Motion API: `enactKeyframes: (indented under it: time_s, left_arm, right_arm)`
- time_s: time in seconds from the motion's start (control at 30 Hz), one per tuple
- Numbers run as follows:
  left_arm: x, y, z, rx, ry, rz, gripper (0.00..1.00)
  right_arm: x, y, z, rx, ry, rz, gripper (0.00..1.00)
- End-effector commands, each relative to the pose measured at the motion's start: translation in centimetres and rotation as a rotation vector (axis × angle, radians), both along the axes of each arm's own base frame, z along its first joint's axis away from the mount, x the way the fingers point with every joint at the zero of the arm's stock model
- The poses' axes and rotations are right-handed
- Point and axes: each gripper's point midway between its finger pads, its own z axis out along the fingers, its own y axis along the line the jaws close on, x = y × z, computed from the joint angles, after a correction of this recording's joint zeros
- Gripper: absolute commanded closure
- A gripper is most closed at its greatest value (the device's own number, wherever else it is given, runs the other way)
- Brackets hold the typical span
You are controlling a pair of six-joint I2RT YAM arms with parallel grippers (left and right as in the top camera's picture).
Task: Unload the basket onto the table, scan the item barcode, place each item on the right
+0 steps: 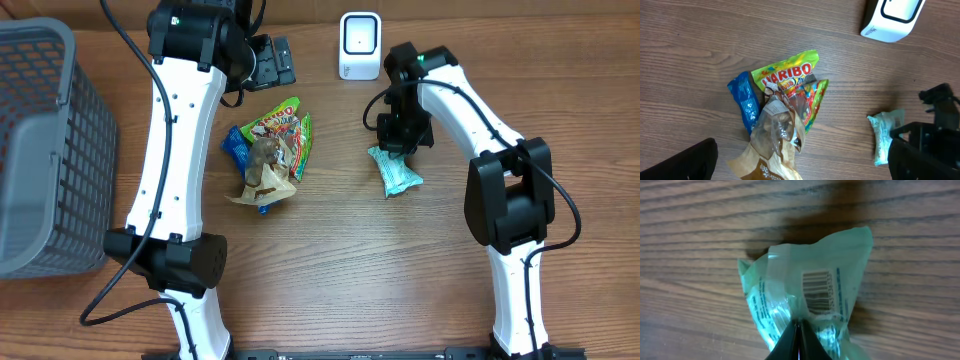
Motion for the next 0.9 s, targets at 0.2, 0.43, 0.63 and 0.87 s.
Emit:
enactKeyframes:
  time_s: [0.2,0.43,0.63,0.87]
  left_arm:
    - [0.1,-0.5,-0.5,-0.009,0.011,-0.001,0.0]
    - [0.1,-0.5,-0.5,-0.01,0.012,-0.001,0.0]
    - [0.1,-0.5,-0.5,-0.009,0.012,-0.001,0.0]
    - [0.1,-0.5,-0.5,-0.01,0.011,-0.001,0.0]
  right_arm:
    - [0.3,-1.6,0.6,-0.023,0.004,-0.026,0.96]
    - [2.4,-1.3,13.3,0.207,-0.172,-0.001,0.94]
    - [-0.3,-3.3,19.0,0.35,-0.195,0.018,0.94]
    - [-2.8,-4.3,21.0,0.318,-0.229,0.018,0.96]
